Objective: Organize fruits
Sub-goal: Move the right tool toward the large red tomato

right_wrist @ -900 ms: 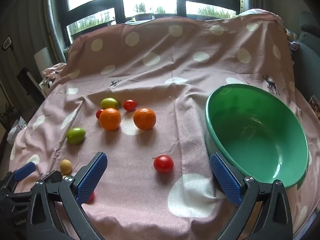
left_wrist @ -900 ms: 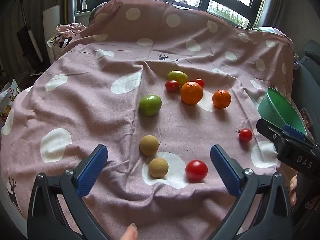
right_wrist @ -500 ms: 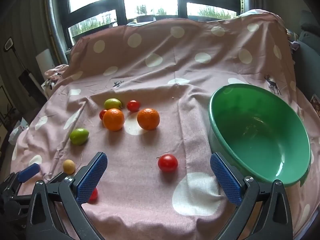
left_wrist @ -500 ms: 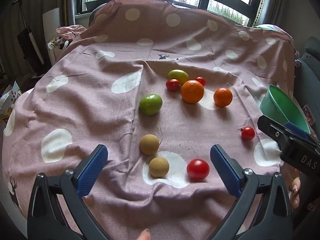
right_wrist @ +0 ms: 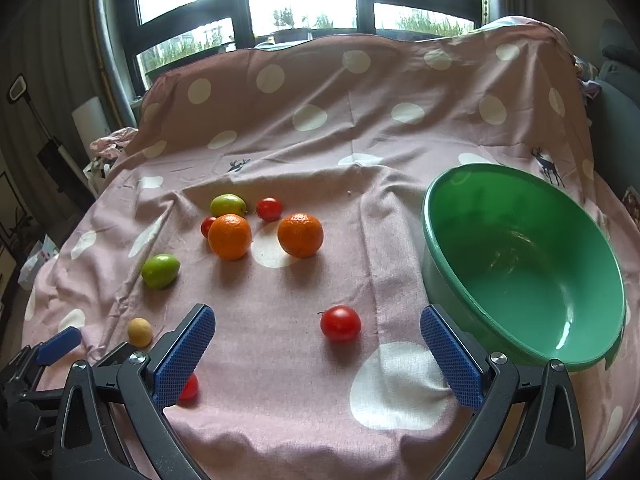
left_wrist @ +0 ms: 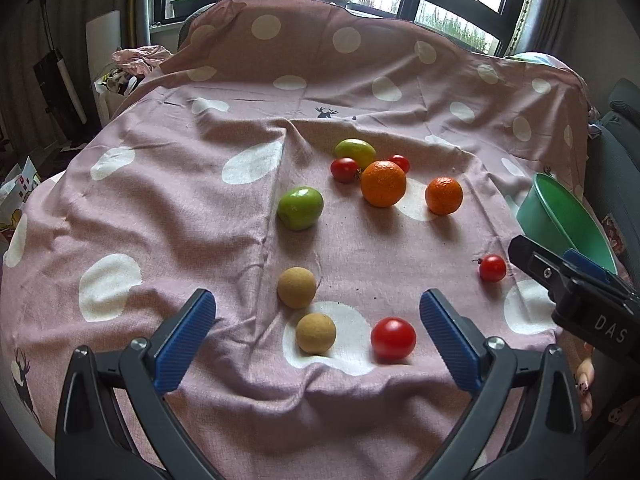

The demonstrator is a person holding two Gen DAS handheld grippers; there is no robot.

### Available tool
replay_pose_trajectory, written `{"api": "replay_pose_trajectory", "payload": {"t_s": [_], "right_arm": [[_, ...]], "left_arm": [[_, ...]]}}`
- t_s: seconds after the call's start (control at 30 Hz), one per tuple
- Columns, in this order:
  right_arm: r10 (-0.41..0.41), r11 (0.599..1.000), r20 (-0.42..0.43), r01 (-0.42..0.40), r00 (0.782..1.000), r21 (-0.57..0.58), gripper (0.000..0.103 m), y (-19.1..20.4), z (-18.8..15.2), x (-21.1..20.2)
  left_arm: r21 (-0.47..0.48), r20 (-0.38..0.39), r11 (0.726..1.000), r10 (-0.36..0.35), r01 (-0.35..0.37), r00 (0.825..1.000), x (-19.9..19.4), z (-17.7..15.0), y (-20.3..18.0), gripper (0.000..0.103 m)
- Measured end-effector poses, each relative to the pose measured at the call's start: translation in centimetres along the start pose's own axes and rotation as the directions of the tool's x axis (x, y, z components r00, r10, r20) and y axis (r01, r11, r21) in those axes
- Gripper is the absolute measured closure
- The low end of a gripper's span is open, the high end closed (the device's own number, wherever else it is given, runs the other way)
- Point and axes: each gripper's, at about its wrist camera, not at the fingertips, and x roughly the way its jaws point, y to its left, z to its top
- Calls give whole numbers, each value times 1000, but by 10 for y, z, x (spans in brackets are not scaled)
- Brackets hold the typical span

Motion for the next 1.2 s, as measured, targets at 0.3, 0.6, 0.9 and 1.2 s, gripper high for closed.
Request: {"api": "replay_pose_trajectory", "payload": {"t_s": [0.3, 0.6, 0.9, 1.2], "right_arm": [[0, 1000, -1, 0, 1000, 0, 0, 0, 0, 0], [0, 1000, -7, 0, 1000, 6, 0, -1, 0, 1], [0, 1000, -7, 0, 1000, 7, 1, -2, 0, 1], [2, 1000, -7, -2, 1000, 9, 1, -2, 0, 1]], "left_arm": [[-17, -10, 1000, 2, -3, 1000, 1, 1, 4, 1], [-22, -12, 1000, -7, 7, 1000, 1, 0, 5, 2], [-26, -22, 999, -24, 24, 999, 0, -1, 4, 6], [-28, -34, 999, -43, 42, 999, 1, 0, 3, 10]]}}
